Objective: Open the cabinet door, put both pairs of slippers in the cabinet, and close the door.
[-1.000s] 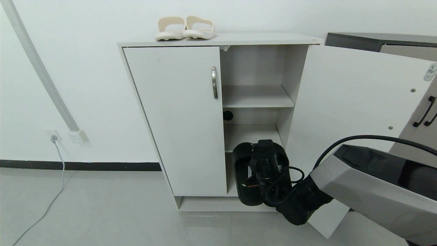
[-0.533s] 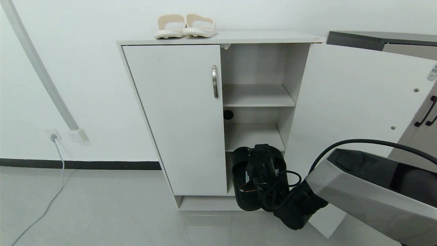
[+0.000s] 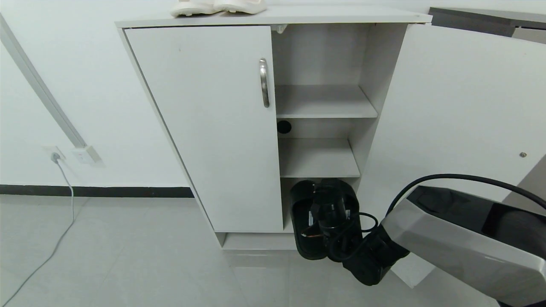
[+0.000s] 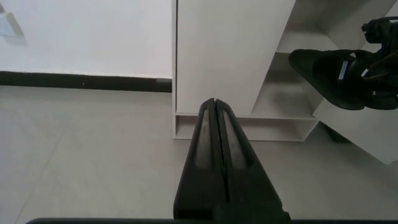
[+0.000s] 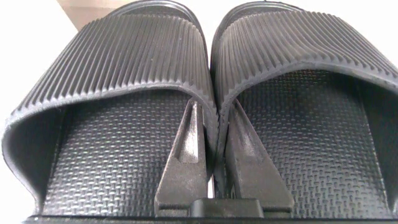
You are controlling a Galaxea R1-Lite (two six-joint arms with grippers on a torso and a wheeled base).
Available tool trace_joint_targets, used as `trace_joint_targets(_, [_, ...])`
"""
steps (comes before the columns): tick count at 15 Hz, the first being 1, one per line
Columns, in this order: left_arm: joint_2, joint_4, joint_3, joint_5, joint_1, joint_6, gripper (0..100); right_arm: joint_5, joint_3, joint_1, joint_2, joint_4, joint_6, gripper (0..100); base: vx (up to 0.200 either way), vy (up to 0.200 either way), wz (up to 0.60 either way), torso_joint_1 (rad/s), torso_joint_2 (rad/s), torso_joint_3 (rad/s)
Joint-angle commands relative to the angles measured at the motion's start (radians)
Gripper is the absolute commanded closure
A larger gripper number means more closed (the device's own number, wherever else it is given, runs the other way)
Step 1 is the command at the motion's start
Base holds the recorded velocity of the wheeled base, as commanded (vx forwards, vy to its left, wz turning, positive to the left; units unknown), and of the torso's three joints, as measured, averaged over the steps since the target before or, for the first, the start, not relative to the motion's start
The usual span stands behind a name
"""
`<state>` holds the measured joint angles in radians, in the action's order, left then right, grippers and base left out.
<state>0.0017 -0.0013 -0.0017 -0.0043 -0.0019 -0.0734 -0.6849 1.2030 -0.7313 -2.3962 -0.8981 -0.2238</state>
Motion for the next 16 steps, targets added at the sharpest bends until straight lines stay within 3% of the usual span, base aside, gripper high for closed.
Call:
trace_joint_targets(1, [0.001, 0.0, 0.0, 0.001, -0.001, 0.0, 100, -0.001, 0.0, 0.001, 0.0, -0.01, 0.001, 100, 0.0, 0.0, 0.0, 0.002, 0.0, -0.095])
trace_joint_targets(6, [0.001, 0.0, 0.0, 0.001, 0.0, -0.002, 100, -0.002, -0.054, 0.01, -0.006, -0.243, 0.15, 100, 0.0, 0.0, 0.0, 0.0, 0.0, 0.0])
trace_joint_targets(13, [0.001, 0.0, 0.0, 0.001, 0.0, -0.002, 100, -0.004, -0.054, 0.018, -0.02, -0.277, 0.169, 100, 0.0, 0.0, 0.0, 0.0, 0.0, 0.0])
trace_joint_targets(16, [0.001, 0.0, 0.0, 0.001, 0.0, -0.002, 100, -0.004, -0.051, 0.021, -0.02, -0.277, 0.169, 100, 0.2, 0.0, 0.0, -0.001, 0.0, 0.002])
